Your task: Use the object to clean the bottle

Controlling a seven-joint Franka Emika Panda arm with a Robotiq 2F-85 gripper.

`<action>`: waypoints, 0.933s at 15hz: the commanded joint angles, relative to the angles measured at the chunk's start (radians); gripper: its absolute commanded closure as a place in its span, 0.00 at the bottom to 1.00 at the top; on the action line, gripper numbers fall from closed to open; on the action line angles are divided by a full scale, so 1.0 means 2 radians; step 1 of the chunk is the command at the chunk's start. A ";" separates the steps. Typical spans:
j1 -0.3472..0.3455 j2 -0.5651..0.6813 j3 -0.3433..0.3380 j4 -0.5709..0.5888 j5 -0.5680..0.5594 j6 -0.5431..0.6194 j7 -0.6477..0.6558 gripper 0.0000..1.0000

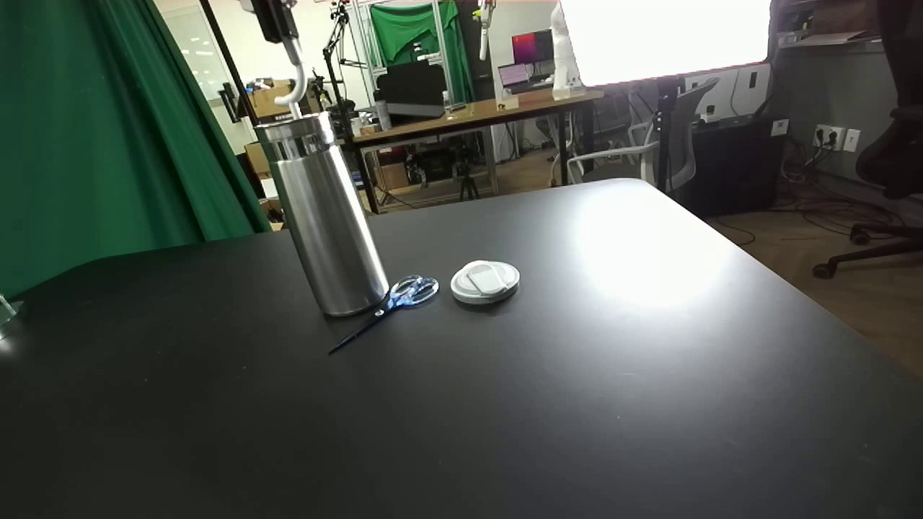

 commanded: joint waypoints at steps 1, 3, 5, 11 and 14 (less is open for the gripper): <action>-0.006 0.019 0.000 0.007 0.003 0.008 -0.008 0.96; -0.007 0.029 0.000 0.007 -0.001 0.013 -0.004 0.96; -0.009 0.039 0.001 0.006 -0.002 0.020 -0.003 0.96; -0.010 0.060 0.003 0.005 -0.008 0.026 0.003 0.96; -0.009 0.055 0.003 0.004 -0.011 0.023 0.003 0.60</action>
